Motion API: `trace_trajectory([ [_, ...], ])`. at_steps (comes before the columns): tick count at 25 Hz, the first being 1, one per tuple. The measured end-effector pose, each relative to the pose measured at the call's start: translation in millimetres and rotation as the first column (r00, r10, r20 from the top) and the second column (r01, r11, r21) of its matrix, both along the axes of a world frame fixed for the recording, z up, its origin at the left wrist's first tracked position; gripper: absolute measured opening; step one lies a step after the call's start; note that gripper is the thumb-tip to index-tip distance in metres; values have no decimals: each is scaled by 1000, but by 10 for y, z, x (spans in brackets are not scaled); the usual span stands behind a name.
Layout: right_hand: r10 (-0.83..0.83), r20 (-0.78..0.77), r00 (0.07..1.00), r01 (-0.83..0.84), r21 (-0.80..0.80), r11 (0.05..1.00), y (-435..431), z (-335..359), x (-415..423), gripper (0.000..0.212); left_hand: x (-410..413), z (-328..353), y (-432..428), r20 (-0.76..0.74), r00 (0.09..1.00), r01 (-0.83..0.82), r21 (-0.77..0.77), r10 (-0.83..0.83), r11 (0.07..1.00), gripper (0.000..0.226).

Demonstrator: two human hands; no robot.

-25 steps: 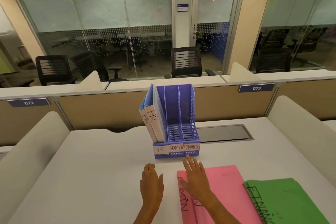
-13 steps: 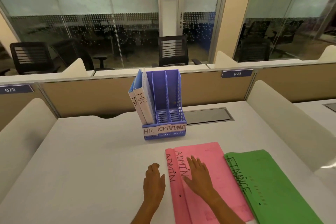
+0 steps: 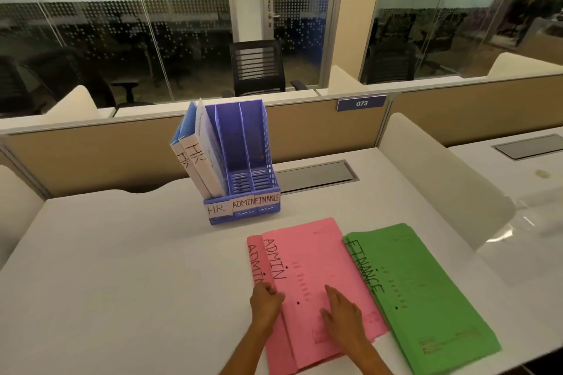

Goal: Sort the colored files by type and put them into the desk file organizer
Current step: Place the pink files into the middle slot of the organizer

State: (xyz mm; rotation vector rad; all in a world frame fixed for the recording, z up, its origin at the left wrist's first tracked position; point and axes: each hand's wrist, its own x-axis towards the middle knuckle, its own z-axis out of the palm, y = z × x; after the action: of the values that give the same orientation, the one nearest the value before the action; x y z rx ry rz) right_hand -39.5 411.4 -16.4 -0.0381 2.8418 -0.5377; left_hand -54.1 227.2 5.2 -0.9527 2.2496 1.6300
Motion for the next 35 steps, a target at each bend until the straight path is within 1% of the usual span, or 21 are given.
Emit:
trace_trajectory([
  [3,38,-1,999,-38,-27,999,82,-18,61,60,-77,80,120,46,997,-74,100,70,992,28],
  [4,40,0,999,-40,-42,998,104,-8,61,60,-111,106,157,42,995,-94,113,90,989,25],
  [5,39,-4,999,-39,-58,998,121,-1,55,59,-143,98,177,31,994,-109,143,106,984,21],
  [7,35,-10,999,-36,-89,995,157,12,36,58,-212,14,202,-2,994,-110,195,113,975,36],
  [8,34,-6,999,-34,-103,994,174,25,27,57,-228,7,222,-18,993,-106,218,113,970,36],
  [10,32,5,999,-31,-132,991,202,47,7,57,-223,51,273,-60,991,-105,226,121,969,29],
  [12,28,11,1000,-26,-162,986,226,67,-23,57,-214,119,317,-99,987,-98,256,127,962,35],
  [14,23,-9,1000,-25,-192,981,230,119,-59,56,-223,182,338,-106,984,-105,290,141,951,39],
  [17,-11,-44,999,-1,-260,966,226,217,-145,54,-220,377,289,-149,973,-135,261,178,956,41],
  [20,-72,-66,995,45,-350,936,220,303,-311,56,-187,651,118,-263,953,-111,159,151,981,44],
  [21,-99,-65,993,67,-378,924,192,360,-379,58,-179,743,32,-291,945,-106,153,148,982,44],
  [23,-185,-28,982,149,-481,864,141,492,-531,63,-153,938,-134,-324,933,-103,182,159,978,45],
  [25,-277,65,959,259,-599,757,85,659,-676,67,-105,1123,-291,-349,920,-93,247,178,964,47],
  [26,-306,125,944,311,-654,690,99,720,-724,64,-79,1187,-327,-349,919,-77,296,183,952,48],
  [28,-291,252,923,378,-740,556,82,798,-815,50,-18,1277,-434,-338,922,-50,379,189,924,51],
  [29,-272,283,920,388,-760,521,75,794,-853,46,12,1301,-475,-328,926,-40,412,189,910,52],
  [31,-243,296,924,381,-780,497,39,737,-911,40,62,1349,-515,-302,936,-28,450,181,893,56],
  [33,-225,296,928,371,-783,499,-27,620,-951,37,100,1339,-510,-286,946,-22,410,151,912,65],
  [35,-205,302,931,365,-775,517,-114,510,-977,35,122,1262,-462,-284,943,-58,375,173,925,70],
])
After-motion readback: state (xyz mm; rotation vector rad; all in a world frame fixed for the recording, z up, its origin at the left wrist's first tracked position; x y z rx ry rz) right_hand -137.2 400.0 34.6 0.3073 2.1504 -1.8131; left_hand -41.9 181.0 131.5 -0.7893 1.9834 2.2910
